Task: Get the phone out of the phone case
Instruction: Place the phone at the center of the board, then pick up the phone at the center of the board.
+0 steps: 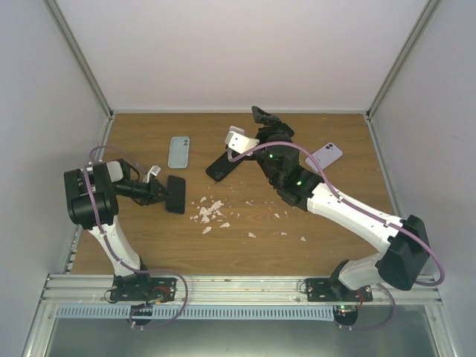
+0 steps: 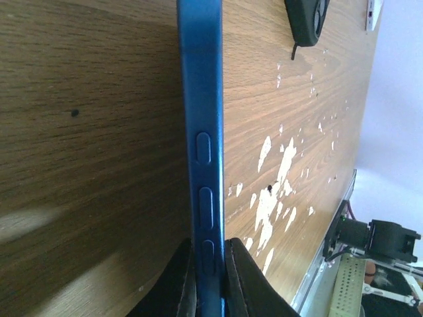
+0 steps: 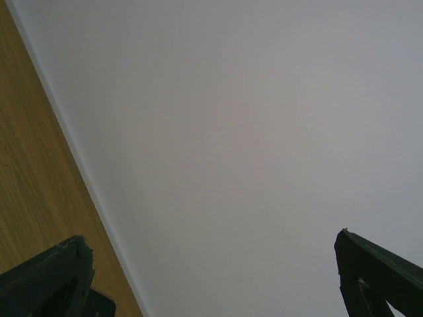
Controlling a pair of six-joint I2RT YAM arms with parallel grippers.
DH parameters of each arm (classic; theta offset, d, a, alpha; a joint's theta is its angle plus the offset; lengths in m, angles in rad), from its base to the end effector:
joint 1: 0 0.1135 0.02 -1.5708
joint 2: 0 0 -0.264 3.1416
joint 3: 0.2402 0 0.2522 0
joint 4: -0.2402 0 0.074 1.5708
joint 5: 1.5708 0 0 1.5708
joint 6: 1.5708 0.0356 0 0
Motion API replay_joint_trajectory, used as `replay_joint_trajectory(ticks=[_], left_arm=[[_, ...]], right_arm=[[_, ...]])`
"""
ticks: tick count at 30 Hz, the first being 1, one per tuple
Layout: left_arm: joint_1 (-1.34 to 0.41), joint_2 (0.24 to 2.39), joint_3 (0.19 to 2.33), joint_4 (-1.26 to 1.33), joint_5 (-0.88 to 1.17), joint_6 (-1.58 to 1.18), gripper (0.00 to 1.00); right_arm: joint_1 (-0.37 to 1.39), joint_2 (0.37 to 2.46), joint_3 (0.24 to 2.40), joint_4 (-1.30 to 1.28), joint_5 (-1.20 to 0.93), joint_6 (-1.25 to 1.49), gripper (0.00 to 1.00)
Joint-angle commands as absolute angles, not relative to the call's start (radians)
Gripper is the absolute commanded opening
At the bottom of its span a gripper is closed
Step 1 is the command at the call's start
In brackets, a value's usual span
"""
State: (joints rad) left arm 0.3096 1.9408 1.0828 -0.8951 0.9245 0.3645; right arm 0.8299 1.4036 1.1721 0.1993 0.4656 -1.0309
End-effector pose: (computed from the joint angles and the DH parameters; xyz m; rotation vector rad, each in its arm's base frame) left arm 0.2980 0.0655 0.1197 -0.0485 2.6843 -1.3422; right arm 0.2372 0.2357 0.3726 -1.0527 1.2379 -0.5275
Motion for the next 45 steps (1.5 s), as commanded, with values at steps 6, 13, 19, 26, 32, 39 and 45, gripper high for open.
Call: replay_joint_trajectory(ticks=[6,13,19,26,32,39,45], left_arm=[[0.322,1.979,1.112,-0.772,0.709,0.329,0.15],[0.324,1.973,1.108,-0.759,0.667,0.299,0.22],[0.327,1.947,1.09,-0.739,0.62,0.279,0.31],[0.342,1.891,1.092,-0.717,0.548,0.248,0.53],[0.342,1.83,1.123,-0.718,0.55,0.248,0.75],[0.304,1.762,1.185,-0.735,0.58,0.274,0.92],[0.188,1.698,1.213,-0.729,0.568,0.308,0.99]], right_arm=[[0.827,1.415,1.202,0.187,0.453,-1.01,1.0],[0.828,1.421,1.203,0.181,0.447,-1.012,1.0],[0.829,1.424,1.206,0.181,0.446,-1.011,1.0],[0.828,1.421,1.205,0.178,0.444,-1.009,1.0],[0.828,1.415,1.197,0.179,0.443,-1.009,1.0],[0.822,1.391,1.154,0.184,0.44,-1.02,1.0],[0.782,1.35,1.105,0.153,0.422,-0.994,1.0]])
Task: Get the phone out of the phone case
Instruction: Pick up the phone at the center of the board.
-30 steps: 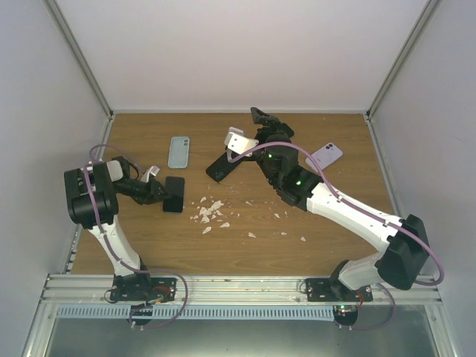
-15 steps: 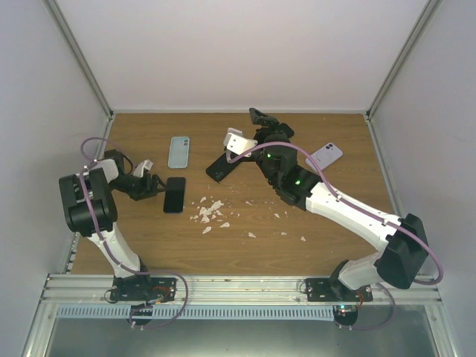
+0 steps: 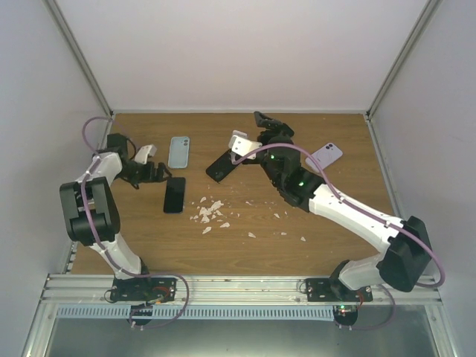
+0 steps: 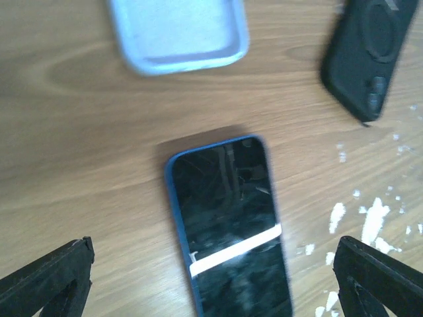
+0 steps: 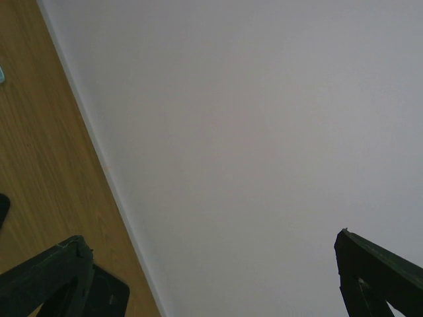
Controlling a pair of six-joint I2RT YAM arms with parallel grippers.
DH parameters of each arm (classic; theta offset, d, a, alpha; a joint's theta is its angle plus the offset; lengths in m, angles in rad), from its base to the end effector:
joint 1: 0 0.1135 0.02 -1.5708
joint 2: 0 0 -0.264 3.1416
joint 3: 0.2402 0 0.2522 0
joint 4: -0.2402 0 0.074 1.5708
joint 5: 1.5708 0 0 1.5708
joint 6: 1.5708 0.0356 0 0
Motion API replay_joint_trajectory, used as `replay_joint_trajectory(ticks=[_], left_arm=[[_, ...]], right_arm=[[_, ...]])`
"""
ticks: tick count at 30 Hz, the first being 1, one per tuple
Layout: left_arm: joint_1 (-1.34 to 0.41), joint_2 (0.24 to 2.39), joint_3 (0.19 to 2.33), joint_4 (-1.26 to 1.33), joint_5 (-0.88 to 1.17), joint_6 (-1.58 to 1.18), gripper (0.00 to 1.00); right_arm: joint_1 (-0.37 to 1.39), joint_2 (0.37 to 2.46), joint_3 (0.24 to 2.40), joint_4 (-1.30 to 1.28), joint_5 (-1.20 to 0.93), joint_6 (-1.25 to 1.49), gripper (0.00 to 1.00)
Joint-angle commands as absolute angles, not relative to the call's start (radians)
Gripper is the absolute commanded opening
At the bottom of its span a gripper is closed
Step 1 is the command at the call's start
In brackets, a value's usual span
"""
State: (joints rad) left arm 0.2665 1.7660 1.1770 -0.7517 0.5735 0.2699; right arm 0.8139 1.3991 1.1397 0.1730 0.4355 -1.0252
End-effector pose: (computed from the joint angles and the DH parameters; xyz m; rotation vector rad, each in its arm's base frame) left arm 0.3253 0.0688 0.1851 0.0963 2.6914 -0.6829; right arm 0.2395 0.2317 0.3596 -1.1037 1.2601 -0.5200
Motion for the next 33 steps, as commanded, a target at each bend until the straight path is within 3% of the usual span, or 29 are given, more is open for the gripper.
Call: replay_joint_trajectory(ticks=[1,18,33], left_arm=[[0.166,1.691,1.219,-0.727,0.563,0.311,0.99],[-0.252,1.863,1.463,-0.719,0.344,0.341,0.99],[-0.365,2.118,1.668,-0.743,0.261,0.353,0.99]], right_arm=[[0.774,1.342,1.096,0.15,0.42,-0.992,1.0],[0.643,1.244,0.998,0.085,0.366,-0.905,1.0],[0.531,1.187,0.92,0.057,0.345,-0.851,1.0]])
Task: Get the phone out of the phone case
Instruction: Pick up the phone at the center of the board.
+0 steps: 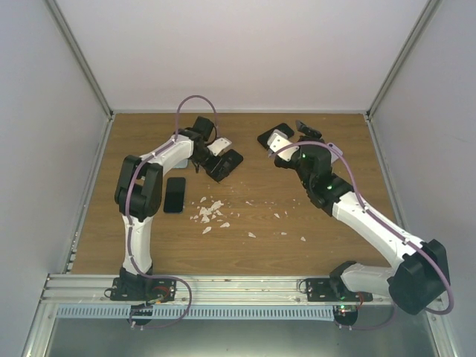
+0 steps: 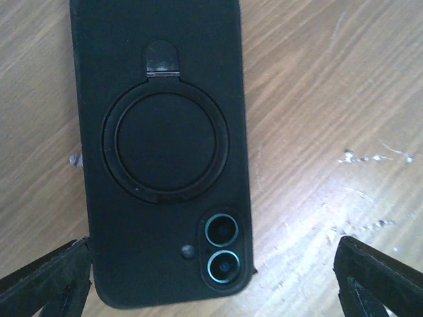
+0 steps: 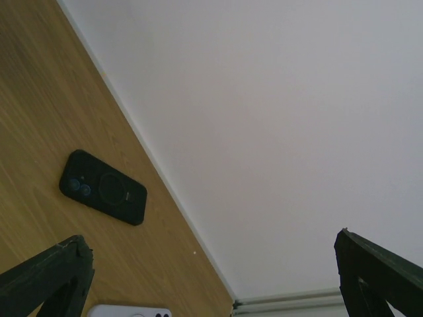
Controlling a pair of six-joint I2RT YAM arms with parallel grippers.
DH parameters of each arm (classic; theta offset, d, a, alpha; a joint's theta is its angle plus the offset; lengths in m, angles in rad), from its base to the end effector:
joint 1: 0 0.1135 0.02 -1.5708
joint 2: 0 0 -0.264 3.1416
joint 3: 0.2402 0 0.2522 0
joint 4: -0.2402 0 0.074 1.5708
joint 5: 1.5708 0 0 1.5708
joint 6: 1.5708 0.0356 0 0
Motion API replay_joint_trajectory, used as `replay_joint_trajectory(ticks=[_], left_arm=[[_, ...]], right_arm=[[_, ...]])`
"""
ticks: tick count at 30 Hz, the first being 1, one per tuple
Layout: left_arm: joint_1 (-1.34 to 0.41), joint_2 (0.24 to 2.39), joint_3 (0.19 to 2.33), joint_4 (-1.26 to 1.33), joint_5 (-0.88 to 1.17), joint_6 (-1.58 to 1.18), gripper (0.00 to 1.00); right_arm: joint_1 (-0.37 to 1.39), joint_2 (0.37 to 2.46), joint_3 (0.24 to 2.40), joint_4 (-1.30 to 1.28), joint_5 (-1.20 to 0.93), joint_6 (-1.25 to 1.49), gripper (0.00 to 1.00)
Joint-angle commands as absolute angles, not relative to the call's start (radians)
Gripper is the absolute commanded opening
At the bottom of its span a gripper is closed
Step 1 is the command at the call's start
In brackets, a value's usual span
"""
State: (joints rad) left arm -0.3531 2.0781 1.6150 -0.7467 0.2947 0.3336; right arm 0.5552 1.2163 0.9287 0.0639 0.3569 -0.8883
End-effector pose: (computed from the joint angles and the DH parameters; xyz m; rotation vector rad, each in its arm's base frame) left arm 0.4021 -0.1592 0.1874 0.9979 2.5696 -0.4139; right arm 0.2487 0.1396 0.3253 -0.9927 1.5192 -0.5571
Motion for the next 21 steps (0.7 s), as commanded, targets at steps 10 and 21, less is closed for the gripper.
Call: replay_joint_trajectory(ticks=[10,21], left_arm=[[-0.373,2.178,1.699,-0.689,0.199,0.342,0.99],[-0.384,2.236,1.727,-0.671,0.2,0.341,0.99]], right_arm=[[0.506,1.196,0.95,0.04,0.34,-0.833,1.0],[0.505,1.23,0.993,0.027,0.334,-0.817,1.0]])
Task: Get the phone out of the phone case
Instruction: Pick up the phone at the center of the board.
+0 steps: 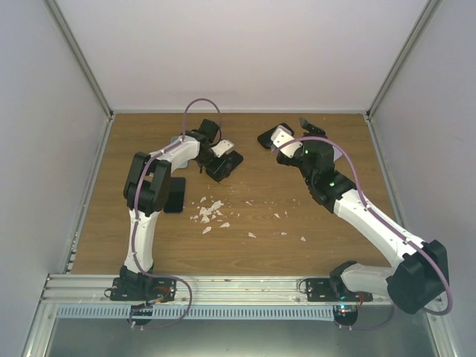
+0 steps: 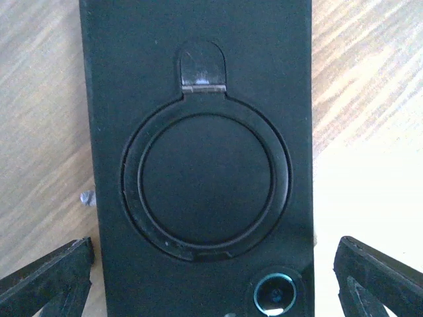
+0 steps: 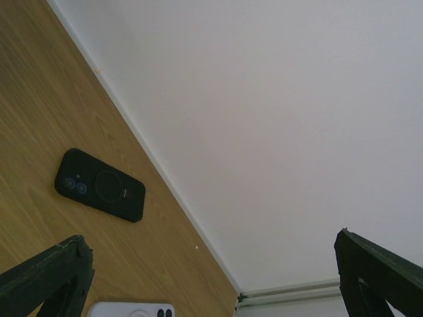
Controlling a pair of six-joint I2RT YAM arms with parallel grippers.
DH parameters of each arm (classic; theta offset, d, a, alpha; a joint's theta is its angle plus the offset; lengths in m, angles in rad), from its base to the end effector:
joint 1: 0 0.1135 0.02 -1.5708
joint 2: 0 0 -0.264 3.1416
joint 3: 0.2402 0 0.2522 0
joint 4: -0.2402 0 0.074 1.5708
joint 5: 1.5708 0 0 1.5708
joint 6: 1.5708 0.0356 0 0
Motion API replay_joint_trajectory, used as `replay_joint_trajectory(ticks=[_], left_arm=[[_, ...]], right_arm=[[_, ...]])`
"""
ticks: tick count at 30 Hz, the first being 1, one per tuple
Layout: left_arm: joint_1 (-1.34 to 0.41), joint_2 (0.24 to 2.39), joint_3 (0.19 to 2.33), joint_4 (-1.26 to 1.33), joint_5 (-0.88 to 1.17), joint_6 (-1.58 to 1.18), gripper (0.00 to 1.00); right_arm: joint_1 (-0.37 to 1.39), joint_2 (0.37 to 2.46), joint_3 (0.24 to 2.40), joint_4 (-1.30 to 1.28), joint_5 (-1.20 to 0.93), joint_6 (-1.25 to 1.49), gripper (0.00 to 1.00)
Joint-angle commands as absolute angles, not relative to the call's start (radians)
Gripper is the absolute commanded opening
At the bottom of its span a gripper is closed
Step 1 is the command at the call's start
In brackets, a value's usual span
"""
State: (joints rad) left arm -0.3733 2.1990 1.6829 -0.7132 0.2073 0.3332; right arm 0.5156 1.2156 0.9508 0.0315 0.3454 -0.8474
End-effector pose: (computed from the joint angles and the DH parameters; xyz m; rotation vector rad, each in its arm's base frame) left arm 0.4203 -0.1725 0.1558 1.0120 2.6001 -0.2998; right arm 0.2538 0.1300 0.3300 -0.9447 1.5599 -0.5466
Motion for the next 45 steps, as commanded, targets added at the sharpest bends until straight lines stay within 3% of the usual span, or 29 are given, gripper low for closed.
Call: replay_joint_trajectory(ticks=[1,10,22,37,41,45], left_arm=[[-0.384,2.244,1.734,-0.671,0.197,0.34,0.99],[-0.393,2.305,1.786,-0.681,0.163,0.344,0.96],[-0.427,2.22,1.749,-0.727,0.199,0.478,0.7],[-0.488,2.032,1.58,-0.713,0.317,0.822,0.57],[-0.499,1.999,1.551,-0.708,0.351,0.876,0.6],[-0.5,2.028,1.598,-0.706,0.291,0.776,0.89]], right_arm=[[0.505,1.233,0.995,0.026,0.334,-0.815,1.0],[0.499,1.242,0.996,0.024,0.332,-0.813,0.99],[0.427,1.268,1.059,-0.079,0.269,-0.701,1.0],[0.338,1.306,1.149,-0.244,0.136,-0.521,1.0],[0.333,1.312,1.154,-0.267,0.117,-0.496,1.0],[0.329,1.315,1.158,-0.282,0.105,-0.474,0.99]])
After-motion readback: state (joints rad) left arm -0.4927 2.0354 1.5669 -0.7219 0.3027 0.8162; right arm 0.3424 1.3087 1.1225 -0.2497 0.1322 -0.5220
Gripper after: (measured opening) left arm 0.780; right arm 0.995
